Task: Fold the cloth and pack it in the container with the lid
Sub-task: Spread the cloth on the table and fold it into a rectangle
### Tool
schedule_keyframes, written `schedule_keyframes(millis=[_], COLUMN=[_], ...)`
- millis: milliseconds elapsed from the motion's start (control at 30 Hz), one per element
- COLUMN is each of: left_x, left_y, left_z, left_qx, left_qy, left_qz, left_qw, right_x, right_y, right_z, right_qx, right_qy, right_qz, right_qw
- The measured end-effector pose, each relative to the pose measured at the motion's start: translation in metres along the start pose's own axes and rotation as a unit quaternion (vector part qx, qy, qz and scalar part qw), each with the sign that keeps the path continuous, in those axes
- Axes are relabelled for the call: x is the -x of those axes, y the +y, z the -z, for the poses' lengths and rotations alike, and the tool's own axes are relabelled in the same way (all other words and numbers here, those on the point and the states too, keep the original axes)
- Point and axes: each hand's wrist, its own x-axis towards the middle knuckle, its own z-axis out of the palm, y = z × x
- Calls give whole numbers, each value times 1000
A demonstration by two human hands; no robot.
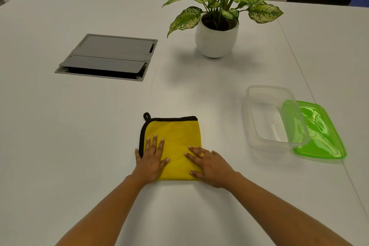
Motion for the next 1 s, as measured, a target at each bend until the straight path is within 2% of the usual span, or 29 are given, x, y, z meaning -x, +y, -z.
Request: schedule_keyframes(millis=[233,400,500,600,800,1000], left_x=[5,-2,-8,-13,-15,-11], left_y=[37,36,36,40,33,18], left_z=[-25,-20,-11,-7,-10,-6], left_qx=[-15,-91,-127,-118,-103,-101], left_qy=[4,22,60,64,51,39], left_qz=[-46,-99,-118,-114,-71,-88], left_qw=[999,991,983,984,991,990], right_x=[39,52,38,14,-22,-15], right_y=[35,46,34,20,2,36], right_z=[-12,-10,0,8,6,6], right_qx=[10,16,25,24,-16,-59], right_qy=[19,20,71,99,66,39], right_qz=[-13,-31,-37,-43,-98,-141], right_qw=[1000,999,997,994,993,987])
